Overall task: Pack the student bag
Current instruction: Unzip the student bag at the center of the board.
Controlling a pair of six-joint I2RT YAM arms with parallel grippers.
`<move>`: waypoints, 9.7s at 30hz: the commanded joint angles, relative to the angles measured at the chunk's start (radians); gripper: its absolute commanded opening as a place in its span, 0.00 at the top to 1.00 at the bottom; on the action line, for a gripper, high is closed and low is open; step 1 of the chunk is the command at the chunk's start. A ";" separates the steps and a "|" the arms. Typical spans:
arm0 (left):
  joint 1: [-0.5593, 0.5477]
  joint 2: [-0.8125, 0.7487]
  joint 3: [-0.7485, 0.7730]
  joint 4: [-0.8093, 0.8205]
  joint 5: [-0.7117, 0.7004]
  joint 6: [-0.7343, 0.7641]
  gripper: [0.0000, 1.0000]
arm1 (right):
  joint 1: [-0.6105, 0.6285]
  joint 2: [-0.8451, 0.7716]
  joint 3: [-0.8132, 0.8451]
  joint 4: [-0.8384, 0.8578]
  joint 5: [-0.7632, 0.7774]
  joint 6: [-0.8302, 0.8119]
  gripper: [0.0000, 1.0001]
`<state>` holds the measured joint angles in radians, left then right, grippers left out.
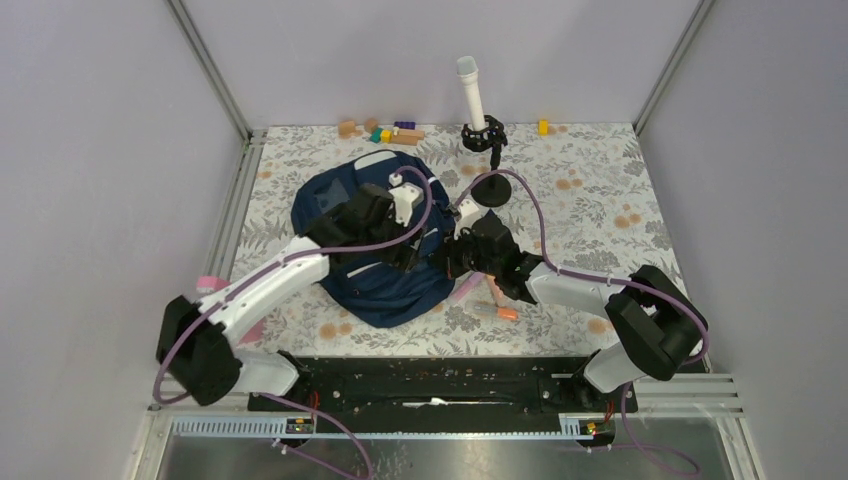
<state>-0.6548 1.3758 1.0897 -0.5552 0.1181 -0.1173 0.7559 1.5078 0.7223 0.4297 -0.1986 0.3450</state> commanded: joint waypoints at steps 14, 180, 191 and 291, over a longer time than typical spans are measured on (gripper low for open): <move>-0.002 -0.067 -0.151 -0.083 -0.202 0.026 0.36 | 0.010 0.002 0.054 0.040 -0.009 0.036 1.00; -0.016 -0.122 0.065 0.141 0.043 -0.042 1.00 | 0.132 -0.015 -0.027 0.266 0.444 0.099 0.36; -0.015 -0.155 0.168 0.098 -0.142 0.072 1.00 | 0.132 0.103 -0.050 0.205 0.579 0.154 0.46; -0.333 -0.328 -0.538 0.251 -0.747 -0.489 0.62 | 0.125 0.042 0.018 0.189 0.426 0.173 1.00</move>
<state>-1.0145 1.0325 0.5278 -0.3153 -0.5808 -0.6464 0.8772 1.5585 0.7097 0.5732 0.2665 0.5030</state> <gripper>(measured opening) 0.389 0.021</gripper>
